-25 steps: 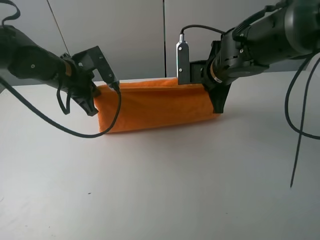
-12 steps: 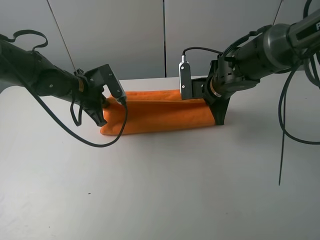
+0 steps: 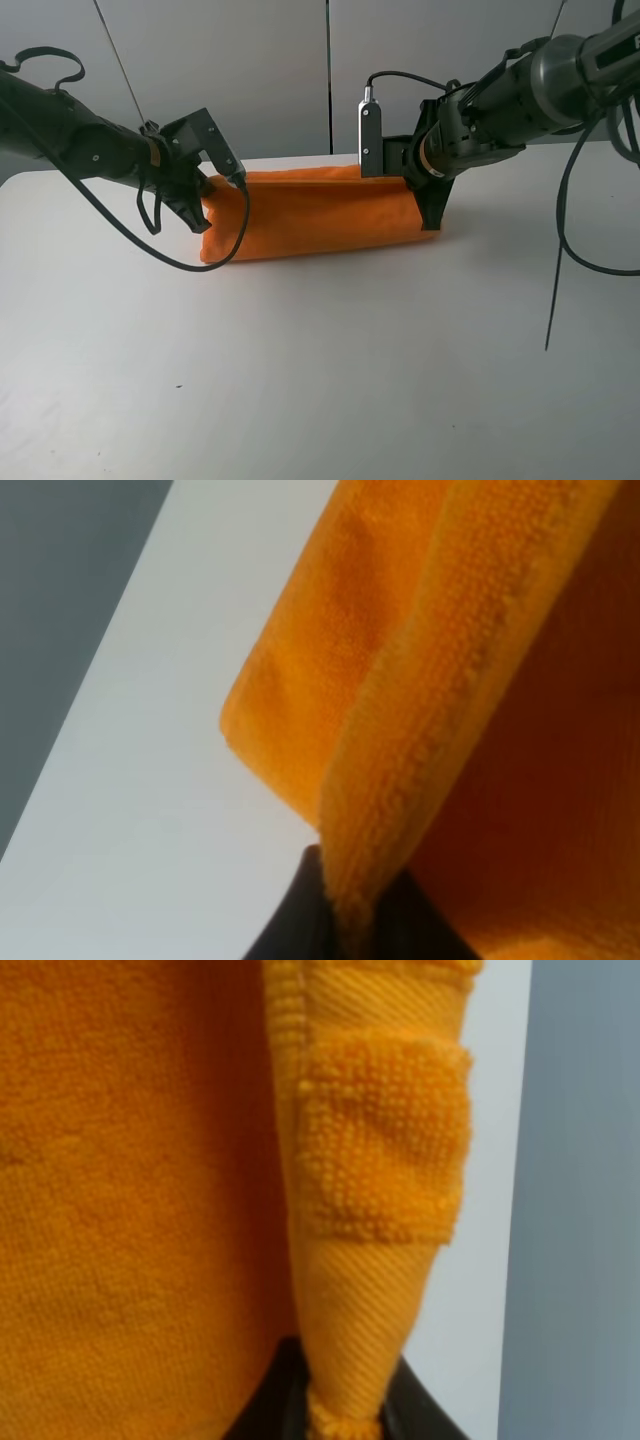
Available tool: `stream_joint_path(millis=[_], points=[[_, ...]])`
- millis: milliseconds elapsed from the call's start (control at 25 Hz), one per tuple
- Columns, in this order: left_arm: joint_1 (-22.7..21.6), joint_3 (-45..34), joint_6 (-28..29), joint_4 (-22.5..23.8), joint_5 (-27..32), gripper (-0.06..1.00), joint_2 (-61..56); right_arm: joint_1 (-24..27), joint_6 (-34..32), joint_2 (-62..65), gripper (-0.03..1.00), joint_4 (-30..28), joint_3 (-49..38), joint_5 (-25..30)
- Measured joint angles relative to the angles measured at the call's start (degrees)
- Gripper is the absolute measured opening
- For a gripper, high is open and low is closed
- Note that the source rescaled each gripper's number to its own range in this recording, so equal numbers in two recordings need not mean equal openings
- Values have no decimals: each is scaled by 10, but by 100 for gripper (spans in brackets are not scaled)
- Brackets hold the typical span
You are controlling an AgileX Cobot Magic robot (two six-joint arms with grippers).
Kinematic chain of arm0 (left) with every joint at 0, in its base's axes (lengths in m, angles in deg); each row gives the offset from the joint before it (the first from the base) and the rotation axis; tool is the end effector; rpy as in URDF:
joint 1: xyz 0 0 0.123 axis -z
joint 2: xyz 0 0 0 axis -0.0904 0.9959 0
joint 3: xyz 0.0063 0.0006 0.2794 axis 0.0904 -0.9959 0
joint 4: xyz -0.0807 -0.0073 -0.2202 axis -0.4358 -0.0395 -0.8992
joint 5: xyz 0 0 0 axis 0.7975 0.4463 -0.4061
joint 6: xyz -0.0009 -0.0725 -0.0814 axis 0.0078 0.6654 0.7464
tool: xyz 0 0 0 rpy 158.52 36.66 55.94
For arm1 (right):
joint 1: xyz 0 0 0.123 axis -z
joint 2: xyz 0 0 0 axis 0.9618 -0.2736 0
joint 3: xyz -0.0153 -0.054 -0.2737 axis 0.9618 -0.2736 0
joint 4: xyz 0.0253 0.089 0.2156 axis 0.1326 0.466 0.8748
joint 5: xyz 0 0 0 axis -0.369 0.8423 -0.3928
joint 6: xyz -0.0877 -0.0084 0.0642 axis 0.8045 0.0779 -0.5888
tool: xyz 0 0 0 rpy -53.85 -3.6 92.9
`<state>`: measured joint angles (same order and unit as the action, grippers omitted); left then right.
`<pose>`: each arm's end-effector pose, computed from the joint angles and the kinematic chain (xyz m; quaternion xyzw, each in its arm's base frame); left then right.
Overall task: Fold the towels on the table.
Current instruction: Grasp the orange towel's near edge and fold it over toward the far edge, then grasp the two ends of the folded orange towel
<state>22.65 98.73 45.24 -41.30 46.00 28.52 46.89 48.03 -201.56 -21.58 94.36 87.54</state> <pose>0.3761 -0.1178 0.1360 0.4832 0.7920 0.0918 0.3616 0.3683 0.1500 0.1244 -0.6418 0.6758 -0.2551 0.2575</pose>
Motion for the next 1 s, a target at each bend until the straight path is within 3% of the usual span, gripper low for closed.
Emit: stream_joint_path(millis=[360, 440, 520, 600, 680, 760, 840, 1000], points=[[-2, 3, 0, 0, -9, 1, 2, 4, -9, -14, 0, -16, 2, -8], [-2, 3, 0, 0, -9, 7, 2, 4, -9, -14, 3, -16, 2, -9], [-3, 3, 3, 0, -5, 21, 2, 4, -9, -14, 19, -16, 2, -4], [-6, 3, 4, 0, -5, 40, 2, 7, -12, -14, 42, -17, 2, 9], [-8, 3, 4, 0, -5, 64, 2, 9, -20, -14, 66, -30, 2, 16], [-8, 3, 5, 0, -5, 84, 2, 10, -38, -14, 82, -46, 2, 24], [-8, 3, 5, 0, -5, 96, 2, 10, -59, -14, 93, -63, 3, 30], [-8, 3, 16, -1, 2, 99, -1, 10, -122, -9, 98, -65, 3, 31]])
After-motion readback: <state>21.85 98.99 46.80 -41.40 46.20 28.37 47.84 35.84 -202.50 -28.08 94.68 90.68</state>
